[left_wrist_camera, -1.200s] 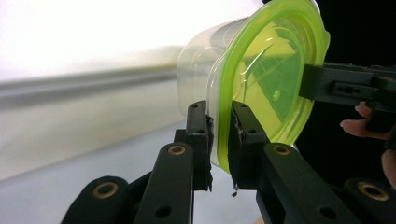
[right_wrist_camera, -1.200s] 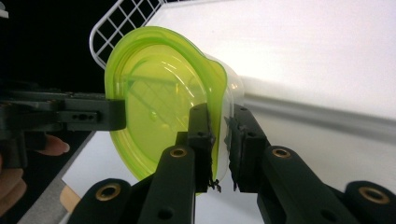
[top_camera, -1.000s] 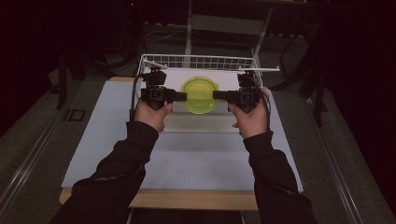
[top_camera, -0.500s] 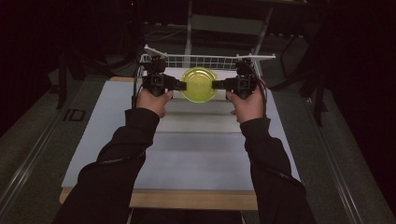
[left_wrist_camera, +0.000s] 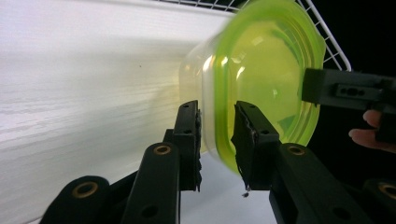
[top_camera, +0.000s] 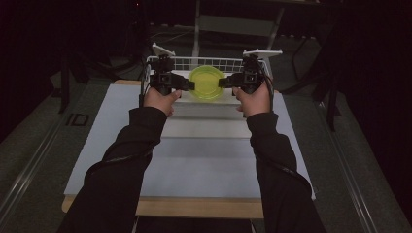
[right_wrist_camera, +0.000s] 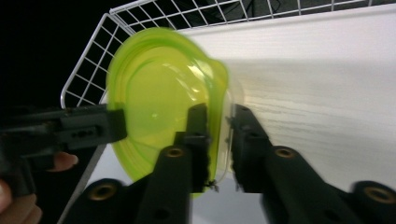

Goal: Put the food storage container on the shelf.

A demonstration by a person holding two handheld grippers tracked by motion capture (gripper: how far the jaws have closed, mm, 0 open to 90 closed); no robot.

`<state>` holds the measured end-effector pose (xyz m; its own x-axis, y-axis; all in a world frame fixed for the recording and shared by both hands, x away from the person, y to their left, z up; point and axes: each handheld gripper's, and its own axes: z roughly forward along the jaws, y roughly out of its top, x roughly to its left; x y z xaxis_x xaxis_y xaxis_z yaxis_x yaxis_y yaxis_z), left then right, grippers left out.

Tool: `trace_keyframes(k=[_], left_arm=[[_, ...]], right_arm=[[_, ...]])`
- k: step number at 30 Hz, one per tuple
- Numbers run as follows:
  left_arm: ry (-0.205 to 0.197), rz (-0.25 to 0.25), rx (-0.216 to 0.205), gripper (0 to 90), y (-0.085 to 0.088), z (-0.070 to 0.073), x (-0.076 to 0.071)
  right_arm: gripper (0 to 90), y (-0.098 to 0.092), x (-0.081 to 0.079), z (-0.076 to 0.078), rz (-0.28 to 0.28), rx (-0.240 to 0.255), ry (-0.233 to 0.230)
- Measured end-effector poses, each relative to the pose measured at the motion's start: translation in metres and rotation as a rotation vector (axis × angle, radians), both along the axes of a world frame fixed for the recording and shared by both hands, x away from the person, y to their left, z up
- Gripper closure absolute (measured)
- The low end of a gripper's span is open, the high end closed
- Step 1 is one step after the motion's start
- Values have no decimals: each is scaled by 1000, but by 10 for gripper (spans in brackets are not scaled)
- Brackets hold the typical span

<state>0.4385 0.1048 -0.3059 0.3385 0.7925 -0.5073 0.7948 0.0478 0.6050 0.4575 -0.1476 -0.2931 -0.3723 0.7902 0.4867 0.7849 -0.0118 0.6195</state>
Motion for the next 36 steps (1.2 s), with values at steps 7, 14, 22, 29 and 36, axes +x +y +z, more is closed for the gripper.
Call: trace_keyframes(k=[7, 14, 22, 29, 36], left_arm=[[-6, 9, -31, 660, -1, -3, 5], [-69, 22, -13, 548, -4, -1, 8], [-129, 64, 14, 485, 1, 5, 1], [-167, 68, -20, 400, 15, 5, -13], [-269, 18, -101, 265, 26, -2, -39]], right_arm=[[675, 0, 6, -3, -7, -12, -2], [608, -3, 11, -6, -8, 16, 7], [532, -4, -3, 6, 16, 16, -60], [559, 3, -24, 0, 75, -25, -102], [676, 13, -33, -21, 95, -40, -108]])
